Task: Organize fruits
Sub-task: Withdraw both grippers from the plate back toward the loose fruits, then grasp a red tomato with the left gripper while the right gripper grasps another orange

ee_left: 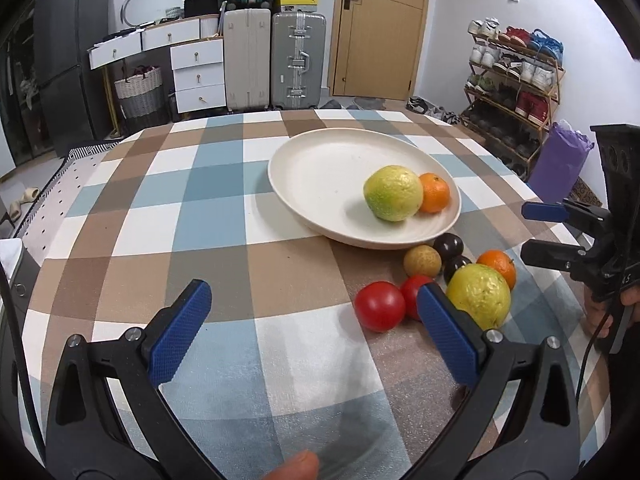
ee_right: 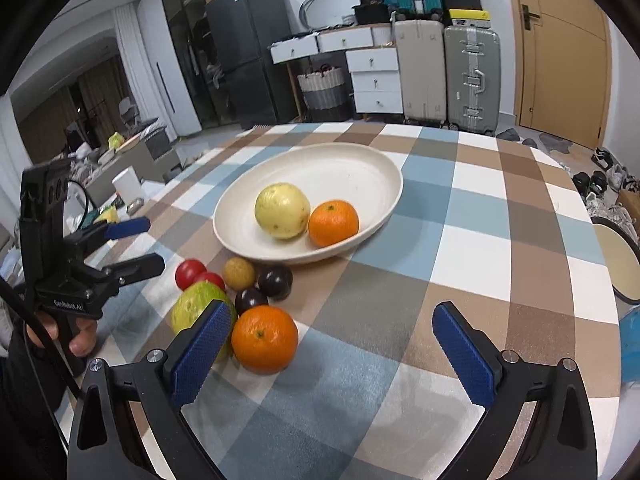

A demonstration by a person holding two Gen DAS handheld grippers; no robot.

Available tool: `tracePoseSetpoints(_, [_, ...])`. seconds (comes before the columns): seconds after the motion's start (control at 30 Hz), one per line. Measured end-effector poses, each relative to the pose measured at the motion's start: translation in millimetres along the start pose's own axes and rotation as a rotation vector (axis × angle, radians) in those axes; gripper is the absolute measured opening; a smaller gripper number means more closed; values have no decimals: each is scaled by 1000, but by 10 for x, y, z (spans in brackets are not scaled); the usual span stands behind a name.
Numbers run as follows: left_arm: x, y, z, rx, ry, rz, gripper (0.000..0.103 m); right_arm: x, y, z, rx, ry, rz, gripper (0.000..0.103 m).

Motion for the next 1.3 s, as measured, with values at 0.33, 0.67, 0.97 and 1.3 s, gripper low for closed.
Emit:
tracePoseSetpoints(0.33, [48, -19, -61, -27, -14, 0, 103, -143, -119, -134, -80, 36, 66, 103])
tracePoseSetpoints(0.67, [51, -20, -68, -28, -16, -1, 102, -160, -183, -228, -116, 12, 89, 96])
tracePoseSetpoints(0.97, [52, -21, -74, -28, -15, -2, 102, -271, -180, -218, -114, 121, 97, 61])
tracePoseSetpoints(1.3, [48, -30, -88, -30, -15, 0, 102, -373, -172, -175, -95, 172, 109, 41])
Point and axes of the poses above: each gripper's, at about its wrist camera, not at the fingertips, and z roughly against the way its jaws point, x to its right, y to its top, the point moved 6 cm from there along -z, roughly the way its jaws point, and after that the axes turned 3 degrees about -x, right-handed, at the moved point
